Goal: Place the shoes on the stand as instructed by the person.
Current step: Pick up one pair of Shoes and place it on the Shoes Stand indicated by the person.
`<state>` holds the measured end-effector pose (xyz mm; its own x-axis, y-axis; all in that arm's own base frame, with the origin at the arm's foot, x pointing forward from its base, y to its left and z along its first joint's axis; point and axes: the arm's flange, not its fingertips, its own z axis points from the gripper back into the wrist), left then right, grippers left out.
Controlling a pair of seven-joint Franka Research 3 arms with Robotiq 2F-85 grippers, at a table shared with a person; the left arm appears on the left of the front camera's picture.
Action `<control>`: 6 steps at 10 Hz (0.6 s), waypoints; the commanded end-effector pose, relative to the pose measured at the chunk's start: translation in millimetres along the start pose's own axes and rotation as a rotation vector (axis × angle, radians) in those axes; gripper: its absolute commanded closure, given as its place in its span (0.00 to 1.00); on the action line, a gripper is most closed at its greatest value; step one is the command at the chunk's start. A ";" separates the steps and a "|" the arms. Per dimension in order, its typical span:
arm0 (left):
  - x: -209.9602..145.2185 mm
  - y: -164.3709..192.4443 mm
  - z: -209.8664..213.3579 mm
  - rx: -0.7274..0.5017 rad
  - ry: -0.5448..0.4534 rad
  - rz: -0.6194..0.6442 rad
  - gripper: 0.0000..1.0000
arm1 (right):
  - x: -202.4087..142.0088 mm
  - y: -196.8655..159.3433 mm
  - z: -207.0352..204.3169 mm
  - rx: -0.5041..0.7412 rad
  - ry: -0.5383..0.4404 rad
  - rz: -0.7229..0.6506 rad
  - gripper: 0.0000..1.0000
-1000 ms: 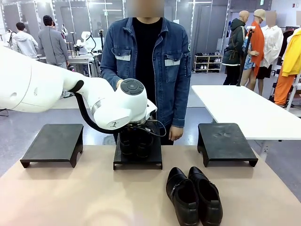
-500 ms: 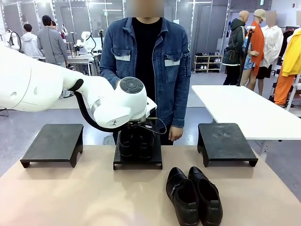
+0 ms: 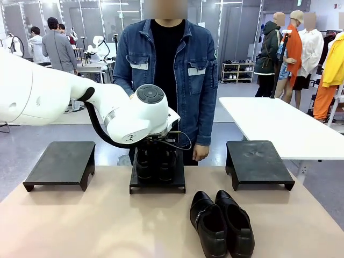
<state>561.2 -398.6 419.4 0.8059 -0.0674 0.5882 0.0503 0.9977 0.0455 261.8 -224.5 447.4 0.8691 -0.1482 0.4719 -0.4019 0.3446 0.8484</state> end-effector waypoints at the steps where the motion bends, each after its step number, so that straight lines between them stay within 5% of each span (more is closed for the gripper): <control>1: -11.5 3.6 3.4 0.035 -0.022 0.018 0.00 | -0.7 0.5 1.5 0.010 -0.001 0.014 0.00; 6: -0.6 0.1 -0.3 0.002 0.002 0.000 0.00 | -0.7 0.5 1.5 0.010 -0.001 0.014 0.00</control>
<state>560.4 -398.3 419.0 0.8072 -0.0689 0.5863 0.0498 0.9976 0.0486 261.8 -224.5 447.4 0.8691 -0.1482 0.4719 -0.4019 0.3446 0.8484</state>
